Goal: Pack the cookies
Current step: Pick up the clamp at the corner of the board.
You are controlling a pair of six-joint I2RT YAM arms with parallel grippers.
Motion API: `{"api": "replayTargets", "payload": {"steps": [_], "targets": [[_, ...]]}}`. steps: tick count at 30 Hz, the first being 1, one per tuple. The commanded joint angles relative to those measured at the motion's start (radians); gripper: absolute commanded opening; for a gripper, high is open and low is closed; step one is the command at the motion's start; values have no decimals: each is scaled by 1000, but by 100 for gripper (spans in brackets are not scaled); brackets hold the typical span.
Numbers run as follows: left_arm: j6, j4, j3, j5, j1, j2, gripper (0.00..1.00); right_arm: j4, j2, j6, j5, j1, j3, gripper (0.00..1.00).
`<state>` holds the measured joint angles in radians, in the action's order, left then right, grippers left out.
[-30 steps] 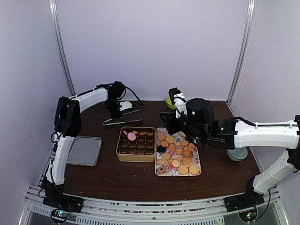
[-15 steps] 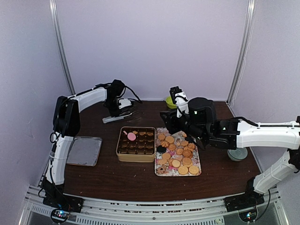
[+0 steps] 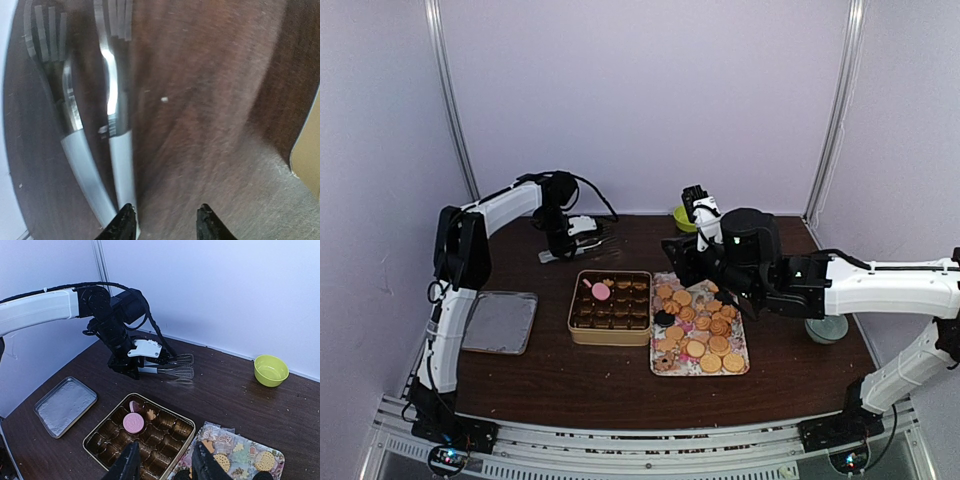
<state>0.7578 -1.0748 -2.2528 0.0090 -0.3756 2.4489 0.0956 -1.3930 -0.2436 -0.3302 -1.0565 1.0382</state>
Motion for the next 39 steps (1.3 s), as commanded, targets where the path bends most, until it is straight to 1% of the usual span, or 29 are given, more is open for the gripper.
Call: {"api": "replayTargets", "payload": {"steps": [1, 11, 16, 21, 27, 30, 34, 36, 39], "targets": [[39, -57, -46, 77, 6, 38, 45, -13, -3, -11, 0, -6, 20, 36], [37, -22, -83, 48, 20, 77, 45, -14, -10, -17, 8, -6, 18, 35], [41, -12, -49, 67, 20, 26, 44, -16, -23, -17, 10, -5, 29, 35], [38, 55, -2, 50, 22, -9, 44, -17, -46, -17, 19, -5, 45, 34], [26, 57, -48, 4, 25, 56, 45, -26, -54, -16, 21, -6, 50, 34], [-17, 110, -33, 0, 29, 31, 45, -29, -54, -16, 18, -5, 46, 34], [-26, 231, 63, -15, 29, -41, 45, -26, -66, -14, 17, -5, 54, 34], [-9, 215, 40, -14, 30, -25, 46, -30, -77, -14, 21, -5, 64, 33], [6, 88, -51, -2, 29, 46, 46, -38, -83, -12, 22, -6, 73, 33]]}}
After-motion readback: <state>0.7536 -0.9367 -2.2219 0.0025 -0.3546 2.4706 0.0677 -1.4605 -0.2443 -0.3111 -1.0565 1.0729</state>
